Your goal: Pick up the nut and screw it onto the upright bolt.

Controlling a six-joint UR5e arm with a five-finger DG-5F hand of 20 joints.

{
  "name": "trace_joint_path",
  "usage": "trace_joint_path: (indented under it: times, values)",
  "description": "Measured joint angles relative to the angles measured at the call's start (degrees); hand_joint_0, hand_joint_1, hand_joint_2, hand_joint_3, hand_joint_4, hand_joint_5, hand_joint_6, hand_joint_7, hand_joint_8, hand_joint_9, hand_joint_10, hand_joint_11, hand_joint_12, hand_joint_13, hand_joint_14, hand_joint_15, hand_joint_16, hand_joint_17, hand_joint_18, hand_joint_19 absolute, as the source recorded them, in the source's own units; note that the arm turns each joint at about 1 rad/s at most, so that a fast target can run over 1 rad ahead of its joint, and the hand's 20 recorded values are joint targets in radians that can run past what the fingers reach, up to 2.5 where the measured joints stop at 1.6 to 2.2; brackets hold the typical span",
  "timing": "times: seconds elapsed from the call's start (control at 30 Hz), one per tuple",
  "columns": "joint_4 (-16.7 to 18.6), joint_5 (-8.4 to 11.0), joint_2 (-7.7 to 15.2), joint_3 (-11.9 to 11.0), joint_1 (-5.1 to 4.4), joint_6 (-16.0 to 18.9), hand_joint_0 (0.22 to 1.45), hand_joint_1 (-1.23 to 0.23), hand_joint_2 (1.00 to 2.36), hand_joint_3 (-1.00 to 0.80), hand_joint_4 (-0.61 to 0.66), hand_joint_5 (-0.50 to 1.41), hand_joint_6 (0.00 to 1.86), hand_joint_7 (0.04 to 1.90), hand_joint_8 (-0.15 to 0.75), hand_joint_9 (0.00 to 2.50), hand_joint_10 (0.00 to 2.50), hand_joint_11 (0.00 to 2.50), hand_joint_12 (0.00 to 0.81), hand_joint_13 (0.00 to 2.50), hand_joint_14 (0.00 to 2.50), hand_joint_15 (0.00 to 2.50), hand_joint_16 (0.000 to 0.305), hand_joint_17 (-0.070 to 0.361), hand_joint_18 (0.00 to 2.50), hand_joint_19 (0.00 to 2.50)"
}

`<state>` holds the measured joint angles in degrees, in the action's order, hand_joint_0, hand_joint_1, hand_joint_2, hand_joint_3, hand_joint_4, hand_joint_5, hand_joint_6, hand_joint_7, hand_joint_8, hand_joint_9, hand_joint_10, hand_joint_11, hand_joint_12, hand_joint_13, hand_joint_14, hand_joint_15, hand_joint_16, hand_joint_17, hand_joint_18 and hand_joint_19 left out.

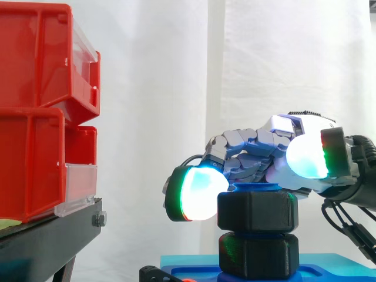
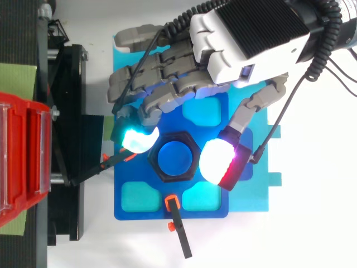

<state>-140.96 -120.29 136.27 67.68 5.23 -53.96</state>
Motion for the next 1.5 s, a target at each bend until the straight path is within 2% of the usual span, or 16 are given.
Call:
trace_joint_path:
  times: [0.17,0.27,0.53,0.7,0.8,0.87,0.93,1.0,1.03,1.1,1.27,1.5]
  values:
    - [0.08,-0.02,-0.01,0.0,0.32,0.0,0.46,-0.27,1.0,-0.5,0.26,-0.13,0.5,0.92,0.245,0.41,0.0,0.0,0.321,0.45,0.0,0.0,0.033,0.075,0.04,0.0]
    - [0.39,-0.05,-0.02,0.0,0.63,0.02,0.46,-0.28,1.0,-0.5,0.28,-0.11,0.5,1.04,0.254,0.45,0.0,0.0,0.32,0.47,0.0,0.0,0.033,0.074,0.06,0.0]
    - [1.25,-1.2,-0.03,-0.66,1.93,0.48,0.47,-0.29,1.0,-0.5,0.27,-0.08,0.5,1.2,0.255,0.49,0.0,0.0,0.316,0.48,0.0,0.0,0.031,0.071,0.09,0.0]
    - [-2.14,-1.92,-0.04,-3.08,2.98,1.06,0.49,-0.3,1.0,-0.5,0.24,-0.03,0.5,1.41,0.265,0.6,0.0,0.0,0.308,0.53,0.0,0.0,0.03,0.067,0.13,0.0]
    - [-4.82,-2.34,-0.06,-4.3,3.54,1.06,0.5,-0.3,1.0,-0.5,0.24,-0.02,0.5,1.46,0.264,0.66,0.0,0.0,0.299,0.55,0.0,0.0,0.028,0.064,0.16,0.0]
    - [-5.81,-2.68,-0.07,-4.99,3.83,1.01,0.5,-0.3,1.0,-0.5,0.23,-0.04,0.5,1.36,0.256,0.65,0.0,0.0,0.3,0.55,0.0,0.0,0.028,0.064,0.16,0.0]
    - [-6.26,-2.98,-0.05,-5.57,4.03,0.99,0.49,-0.3,1.0,-0.5,0.27,-0.08,0.5,1.11,0.249,0.62,0.0,0.0,0.304,0.52,0.0,0.0,0.029,0.066,0.15,0.0]
    - [-6.44,-3.21,-0.05,-6.12,4.11,0.97,0.48,-0.29,1.0,-0.5,0.27,-0.1,0.5,0.99,0.24,0.58,0.0,0.0,0.305,0.5,0.0,0.0,0.031,0.069,0.13,0.0]
    - [-6.53,-3.34,-0.06,-6.53,4.1,0.97,0.48,-0.29,1.0,-0.5,0.24,-0.12,0.5,0.89,0.238,0.57,0.0,0.0,0.303,0.49,0.0,0.0,0.031,0.07,0.12,0.0]
    - [-6.79,-3.47,-0.05,-7.32,3.93,0.97,0.48,-0.29,1.0,-0.5,0.21,-0.14,0.5,0.82,0.229,0.53,0.0,0.0,0.307,0.47,0.0,0.0,0.032,0.073,0.1,0.0]
    - [-7.15,-3.22,-0.04,-7.9,3.23,0.88,0.47,-0.29,1.0,-0.5,0.17,-0.17,0.5,0.7,0.223,0.48,0.0,0.0,0.311,0.44,0.0,0.0,0.033,0.074,0.07,0.0]
    - [-7.0,-1.55,-0.04,-6.06,1.57,0.74,0.47,-0.29,1.0,-0.5,0.14,-0.19,0.5,0.68,0.211,0.43,0.0,0.0,0.313,0.42,0.0,0.0,0.034,0.076,0.05,0.0]
